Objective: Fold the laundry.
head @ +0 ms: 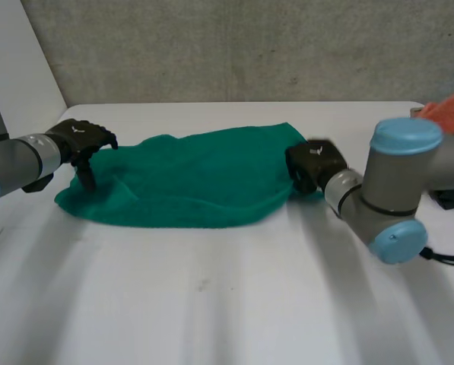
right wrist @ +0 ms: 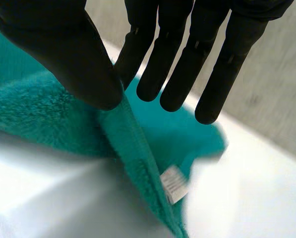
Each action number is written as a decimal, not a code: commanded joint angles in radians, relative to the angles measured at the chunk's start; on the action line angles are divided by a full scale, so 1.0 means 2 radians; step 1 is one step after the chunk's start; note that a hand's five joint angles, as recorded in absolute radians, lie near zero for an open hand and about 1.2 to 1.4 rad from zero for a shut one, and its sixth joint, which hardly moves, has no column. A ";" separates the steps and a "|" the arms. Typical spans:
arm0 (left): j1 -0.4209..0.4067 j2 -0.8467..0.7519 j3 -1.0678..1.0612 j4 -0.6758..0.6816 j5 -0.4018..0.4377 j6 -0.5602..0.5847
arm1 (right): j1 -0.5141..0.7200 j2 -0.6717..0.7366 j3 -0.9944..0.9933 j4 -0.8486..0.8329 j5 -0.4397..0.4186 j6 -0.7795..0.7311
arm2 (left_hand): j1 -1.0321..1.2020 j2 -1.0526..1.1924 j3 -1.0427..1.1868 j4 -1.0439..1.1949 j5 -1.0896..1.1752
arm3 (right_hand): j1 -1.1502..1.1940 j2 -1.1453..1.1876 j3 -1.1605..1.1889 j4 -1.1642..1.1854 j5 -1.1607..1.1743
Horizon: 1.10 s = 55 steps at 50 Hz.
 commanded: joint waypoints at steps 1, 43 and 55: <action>-0.018 -0.030 0.020 0.006 0.026 0.023 | 0.011 -0.131 0.041 0.018 -0.030 -0.049 | 0.003 0.007 0.006 0.009 0.013 | 0.126 0.109 0.106 0.102 0.111; -0.040 -0.194 0.190 -0.004 -0.036 0.147 | 0.000 -0.171 0.050 0.047 -0.076 -0.068 | 0.090 0.093 0.092 0.096 0.099 | 0.126 0.109 0.106 0.102 0.111; -0.040 -0.212 0.203 -0.020 -0.041 0.148 | -0.011 -0.164 0.046 0.046 -0.076 -0.068 | 0.188 0.192 0.191 0.194 0.198 | 0.126 0.109 0.106 0.102 0.111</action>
